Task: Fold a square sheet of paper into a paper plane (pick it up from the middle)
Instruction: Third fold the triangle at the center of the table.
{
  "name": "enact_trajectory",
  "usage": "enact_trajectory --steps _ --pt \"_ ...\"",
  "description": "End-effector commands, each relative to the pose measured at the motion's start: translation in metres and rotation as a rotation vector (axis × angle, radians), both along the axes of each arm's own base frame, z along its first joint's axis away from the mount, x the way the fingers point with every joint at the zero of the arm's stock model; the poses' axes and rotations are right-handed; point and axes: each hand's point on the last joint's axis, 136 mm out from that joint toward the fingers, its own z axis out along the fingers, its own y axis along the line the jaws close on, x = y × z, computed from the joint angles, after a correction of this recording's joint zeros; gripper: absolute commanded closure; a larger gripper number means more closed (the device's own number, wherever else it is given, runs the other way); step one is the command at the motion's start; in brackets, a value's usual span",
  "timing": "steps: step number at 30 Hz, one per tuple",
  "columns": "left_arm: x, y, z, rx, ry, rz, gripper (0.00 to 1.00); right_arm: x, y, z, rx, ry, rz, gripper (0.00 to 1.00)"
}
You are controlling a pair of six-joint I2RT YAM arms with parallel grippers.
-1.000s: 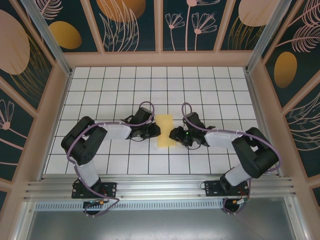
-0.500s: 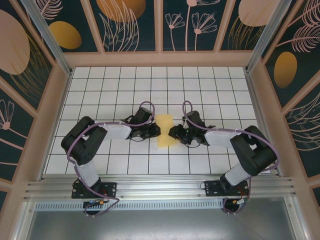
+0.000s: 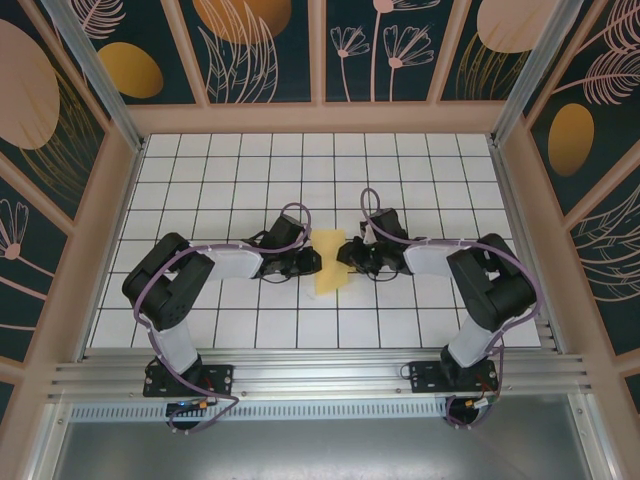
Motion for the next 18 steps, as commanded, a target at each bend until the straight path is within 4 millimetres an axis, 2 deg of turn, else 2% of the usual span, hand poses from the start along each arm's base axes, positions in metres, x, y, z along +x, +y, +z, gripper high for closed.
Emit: enact_trajectory --steps 1,8,12,15,18 --pt "-0.006 0.008 0.000 0.044 -0.034 -0.034 0.77 0.002 0.002 -0.001 0.006 -0.005 0.030 0.83" --pt "-0.007 0.018 0.043 0.010 -0.193 -0.049 0.66 -0.007 0.006 0.002 0.093 0.028 -0.033 0.93" --pt "-0.018 0.022 0.063 -0.040 -0.248 -0.071 0.62 -0.013 0.011 0.004 0.111 0.041 -0.080 0.96" --pt "-0.031 0.016 0.079 -0.103 -0.282 -0.136 0.58 -0.018 0.018 0.008 0.121 0.043 -0.112 0.96" --pt "-0.043 0.011 0.084 -0.076 -0.338 -0.197 0.52 -0.021 0.021 0.005 0.134 0.074 -0.156 0.96"
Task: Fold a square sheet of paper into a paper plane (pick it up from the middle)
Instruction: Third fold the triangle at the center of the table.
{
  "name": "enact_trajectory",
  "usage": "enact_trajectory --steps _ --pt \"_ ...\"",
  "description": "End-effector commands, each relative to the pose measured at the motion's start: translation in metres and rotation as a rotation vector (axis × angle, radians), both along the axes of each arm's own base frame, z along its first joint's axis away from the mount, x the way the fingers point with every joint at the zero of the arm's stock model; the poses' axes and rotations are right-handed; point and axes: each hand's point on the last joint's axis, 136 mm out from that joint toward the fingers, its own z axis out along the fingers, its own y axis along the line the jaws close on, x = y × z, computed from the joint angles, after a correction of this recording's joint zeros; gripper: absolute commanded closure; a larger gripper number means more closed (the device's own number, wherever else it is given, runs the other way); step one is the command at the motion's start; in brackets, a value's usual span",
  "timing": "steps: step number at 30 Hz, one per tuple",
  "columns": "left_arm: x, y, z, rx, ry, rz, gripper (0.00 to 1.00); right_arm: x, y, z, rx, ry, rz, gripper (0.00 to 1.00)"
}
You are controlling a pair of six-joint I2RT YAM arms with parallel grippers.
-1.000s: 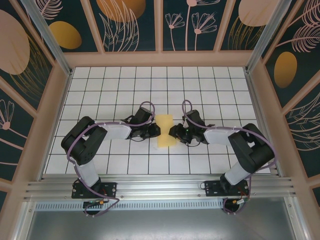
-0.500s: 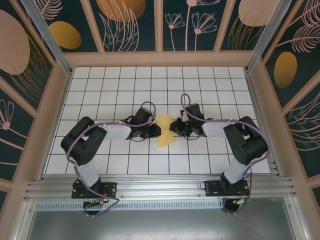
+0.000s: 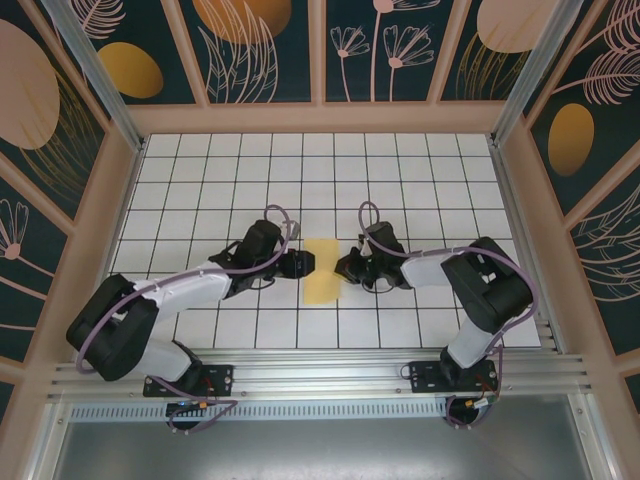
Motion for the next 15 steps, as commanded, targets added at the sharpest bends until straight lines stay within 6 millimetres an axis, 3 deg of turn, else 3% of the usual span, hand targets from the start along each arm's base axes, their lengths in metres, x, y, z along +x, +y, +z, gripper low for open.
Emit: enact_trajectory --steps 1,8,15 --pt "-0.017 -0.009 0.005 0.036 -0.088 -0.103 0.52 0.008 0.006 0.015 0.057 -0.017 -0.088 0.96" --pt "-0.053 -0.013 -0.024 0.210 -0.158 -0.223 0.44 0.005 0.008 0.011 0.042 0.015 -0.110 0.95" --pt "-0.066 -0.020 -0.027 0.327 -0.266 -0.242 0.40 0.003 0.007 0.007 0.027 0.027 -0.099 0.95"
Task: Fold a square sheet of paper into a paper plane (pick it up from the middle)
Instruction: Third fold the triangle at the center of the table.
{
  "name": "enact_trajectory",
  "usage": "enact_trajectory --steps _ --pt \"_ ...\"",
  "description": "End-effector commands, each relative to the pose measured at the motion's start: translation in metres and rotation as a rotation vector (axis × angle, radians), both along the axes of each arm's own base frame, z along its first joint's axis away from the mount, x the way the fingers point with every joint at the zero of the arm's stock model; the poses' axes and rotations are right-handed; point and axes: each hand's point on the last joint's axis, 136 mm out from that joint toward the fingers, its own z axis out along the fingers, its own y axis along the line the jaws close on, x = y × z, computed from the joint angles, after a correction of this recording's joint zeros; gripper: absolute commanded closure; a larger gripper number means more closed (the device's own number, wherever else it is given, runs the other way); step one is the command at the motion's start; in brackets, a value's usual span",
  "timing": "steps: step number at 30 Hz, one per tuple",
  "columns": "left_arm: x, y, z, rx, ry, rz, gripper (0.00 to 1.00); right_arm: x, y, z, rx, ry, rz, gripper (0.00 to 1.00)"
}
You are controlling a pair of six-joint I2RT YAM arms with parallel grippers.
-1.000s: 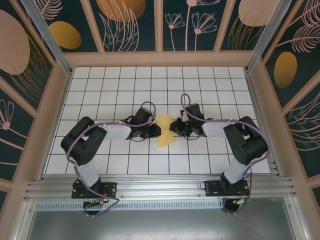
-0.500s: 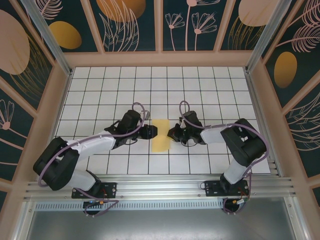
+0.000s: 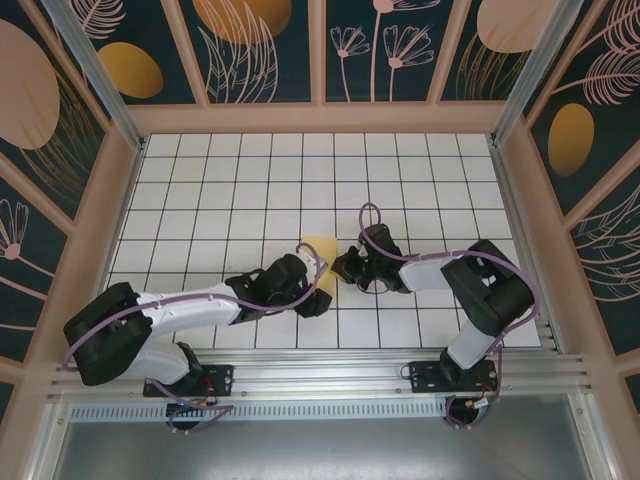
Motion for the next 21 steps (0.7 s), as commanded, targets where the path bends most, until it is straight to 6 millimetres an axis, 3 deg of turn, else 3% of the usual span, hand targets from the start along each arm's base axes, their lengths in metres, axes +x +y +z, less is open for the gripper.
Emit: enact_trajectory --steps 1,8,12,17,21 --pt "0.005 0.005 -0.001 0.078 -0.096 0.016 0.39 0.001 0.001 0.001 -0.002 0.000 -0.009 0.95" --pt "0.002 -0.011 -0.023 0.241 -0.162 -0.055 0.36 0.002 0.004 -0.002 -0.016 0.006 0.010 0.95" --pt "0.005 -0.015 -0.025 0.265 -0.187 -0.042 0.38 0.002 0.005 -0.004 -0.027 0.005 0.017 0.95" --pt "0.018 -0.011 -0.018 0.287 -0.236 0.030 0.48 0.001 0.004 -0.006 -0.033 0.006 0.019 0.95" --pt "0.024 -0.007 -0.010 0.278 -0.262 0.081 0.64 0.000 0.003 -0.006 -0.038 0.005 0.029 0.94"
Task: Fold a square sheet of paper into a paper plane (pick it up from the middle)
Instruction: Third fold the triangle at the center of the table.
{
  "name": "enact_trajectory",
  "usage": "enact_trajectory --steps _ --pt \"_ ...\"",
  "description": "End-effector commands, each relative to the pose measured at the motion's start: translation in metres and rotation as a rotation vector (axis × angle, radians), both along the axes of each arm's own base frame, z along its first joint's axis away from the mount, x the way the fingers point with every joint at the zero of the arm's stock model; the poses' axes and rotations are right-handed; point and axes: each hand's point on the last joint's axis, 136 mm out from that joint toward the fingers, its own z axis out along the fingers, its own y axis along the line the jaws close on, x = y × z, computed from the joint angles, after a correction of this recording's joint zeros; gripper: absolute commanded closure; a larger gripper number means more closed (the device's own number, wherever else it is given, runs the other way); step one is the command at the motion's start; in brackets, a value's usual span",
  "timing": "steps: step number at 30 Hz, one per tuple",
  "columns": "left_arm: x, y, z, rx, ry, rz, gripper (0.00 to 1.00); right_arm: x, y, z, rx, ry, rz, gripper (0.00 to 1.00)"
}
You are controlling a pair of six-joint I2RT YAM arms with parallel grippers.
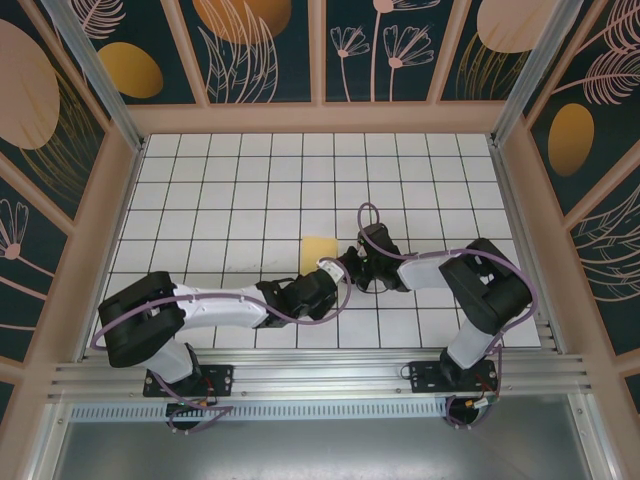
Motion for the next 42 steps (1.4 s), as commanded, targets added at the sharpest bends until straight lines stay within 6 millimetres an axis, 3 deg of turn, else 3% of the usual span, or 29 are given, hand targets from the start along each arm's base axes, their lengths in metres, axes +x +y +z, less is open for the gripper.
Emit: enact_trajectory --steps 1,11,17,26,29,32,38,42 --pt "0.010 0.004 0.013 0.000 -0.057 0.053 0.68 0.000 0.002 -0.002 -0.021 -0.011 0.021 0.94" --pt "0.010 0.004 0.019 -0.016 -0.063 0.054 1.00 0.001 0.001 0.001 -0.042 -0.025 0.034 0.93" --pt "0.007 0.000 0.019 -0.021 -0.048 0.026 1.00 0.004 -0.003 0.007 -0.061 -0.050 0.040 0.90" --pt "-0.003 -0.005 0.024 -0.065 -0.018 -0.036 1.00 0.021 -0.026 0.034 -0.177 -0.144 0.018 0.76" --pt "-0.006 -0.006 0.023 -0.068 -0.003 -0.051 1.00 0.028 -0.020 0.042 -0.181 -0.179 0.048 0.78" --pt "-0.006 -0.006 0.022 -0.068 0.008 -0.058 1.00 0.036 -0.006 0.045 -0.155 -0.198 0.103 0.87" --pt "-0.005 -0.004 0.022 -0.093 0.045 -0.072 1.00 0.049 0.010 0.030 -0.195 -0.170 0.179 0.93" --pt "-0.006 -0.004 0.018 -0.113 0.084 -0.086 1.00 0.051 0.010 0.003 -0.289 -0.121 0.239 0.95"
